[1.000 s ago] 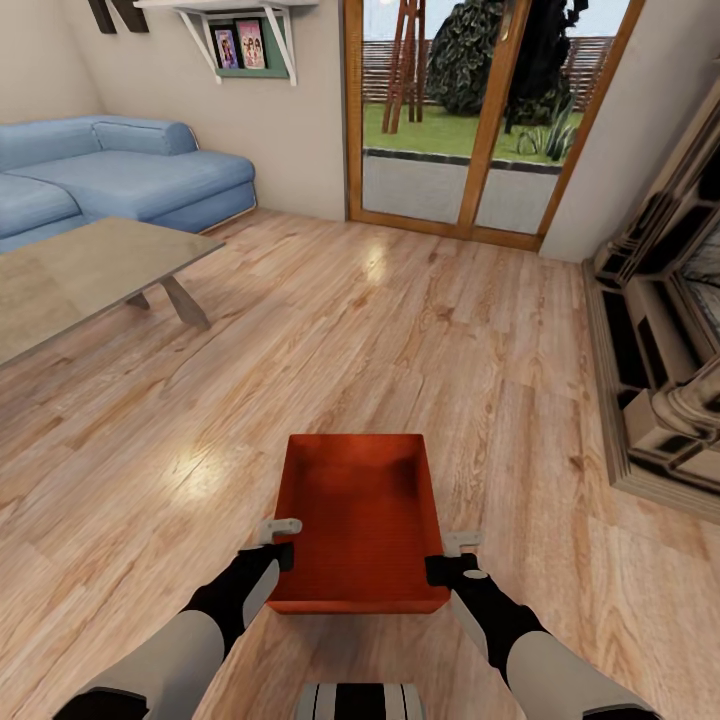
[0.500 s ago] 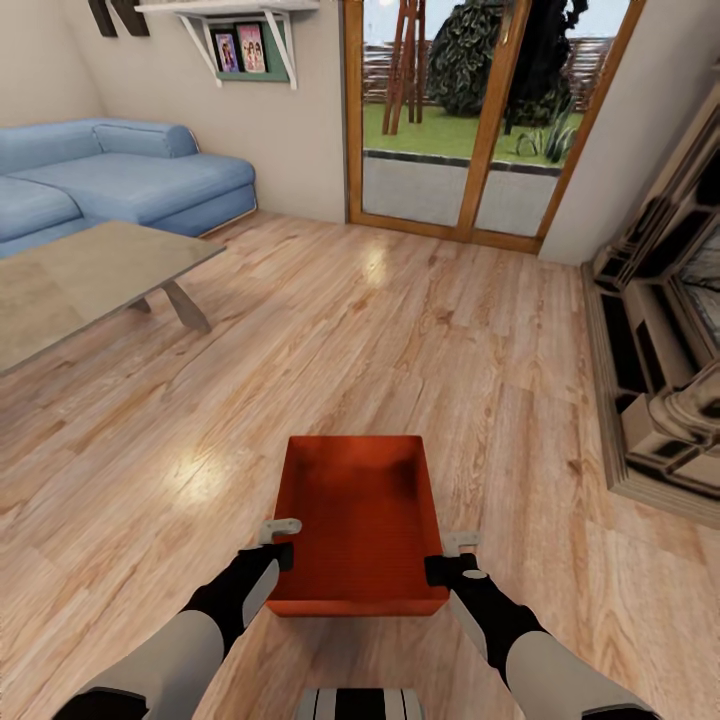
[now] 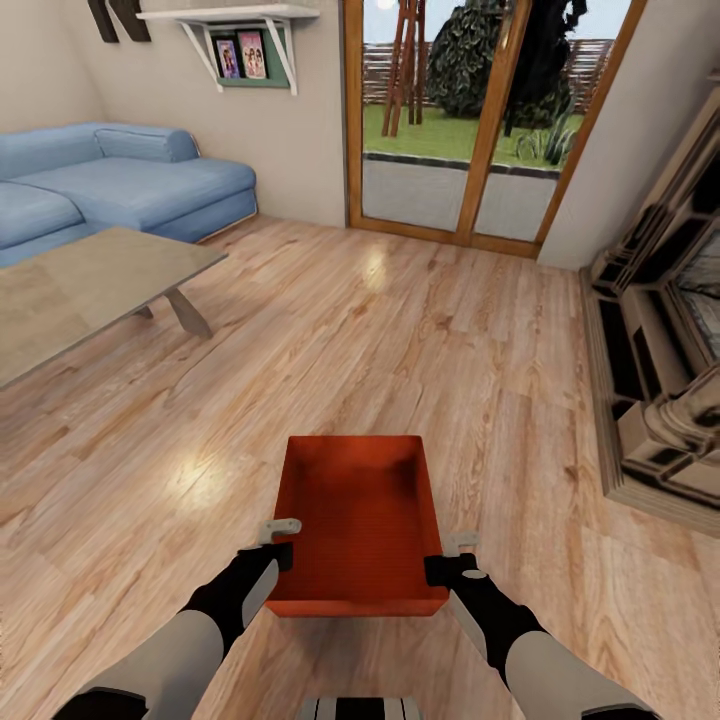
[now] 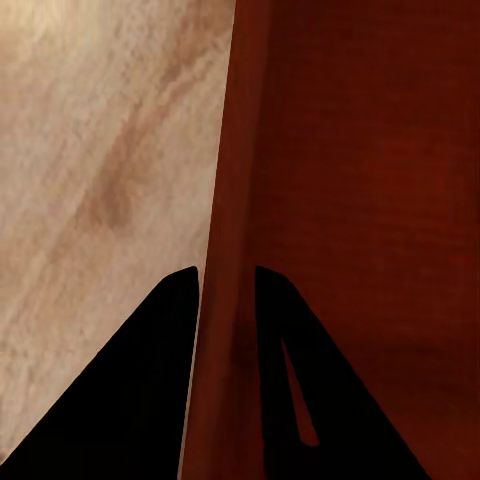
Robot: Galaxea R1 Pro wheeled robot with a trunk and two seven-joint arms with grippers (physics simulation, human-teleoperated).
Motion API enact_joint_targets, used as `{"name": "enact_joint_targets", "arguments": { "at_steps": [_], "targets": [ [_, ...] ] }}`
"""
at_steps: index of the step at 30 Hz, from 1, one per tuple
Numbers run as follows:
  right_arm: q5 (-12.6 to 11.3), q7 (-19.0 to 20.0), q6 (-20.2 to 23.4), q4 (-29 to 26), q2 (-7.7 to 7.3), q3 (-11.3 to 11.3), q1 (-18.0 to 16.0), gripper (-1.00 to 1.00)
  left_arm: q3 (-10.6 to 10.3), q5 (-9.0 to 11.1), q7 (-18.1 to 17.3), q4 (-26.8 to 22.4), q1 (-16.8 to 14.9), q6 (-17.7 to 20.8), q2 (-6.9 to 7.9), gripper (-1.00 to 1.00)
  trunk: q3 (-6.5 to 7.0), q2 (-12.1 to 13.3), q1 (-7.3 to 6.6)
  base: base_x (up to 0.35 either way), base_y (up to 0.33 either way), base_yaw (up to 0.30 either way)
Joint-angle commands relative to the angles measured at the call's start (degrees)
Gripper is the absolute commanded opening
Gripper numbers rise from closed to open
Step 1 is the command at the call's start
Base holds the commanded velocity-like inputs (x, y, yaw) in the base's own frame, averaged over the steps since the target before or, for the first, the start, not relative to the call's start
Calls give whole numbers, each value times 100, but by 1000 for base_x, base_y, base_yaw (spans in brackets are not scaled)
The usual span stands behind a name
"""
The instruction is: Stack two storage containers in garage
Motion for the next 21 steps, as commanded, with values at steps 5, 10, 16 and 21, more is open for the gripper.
{"name": "enact_joint_targets", "arguments": {
  "at_steps": [5, 10, 16, 21],
  "targets": [
    [61, -64, 45, -11, -16, 17, 0, -100, -31, -110, 96, -17, -1, 58, 37, -100, 86, 201, -111, 0, 0, 0],
    [59, -63, 45, -15, -17, 17, 0, -100, -31, -110, 94, -17, -1, 56, 38, -100, 176, 401, -221, 0, 0, 0],
    [56, -63, 45, -16, -18, 17, 0, -100, -31, -110, 97, -17, -1, 59, 38, -100, 284, 642, -353, 0, 0, 0],
    [53, -63, 45, -16, -18, 15, 0, -100, -31, -110, 99, -17, -1, 59, 38, -100, 374, 842, -463, 0, 0, 0]
  ]
}}
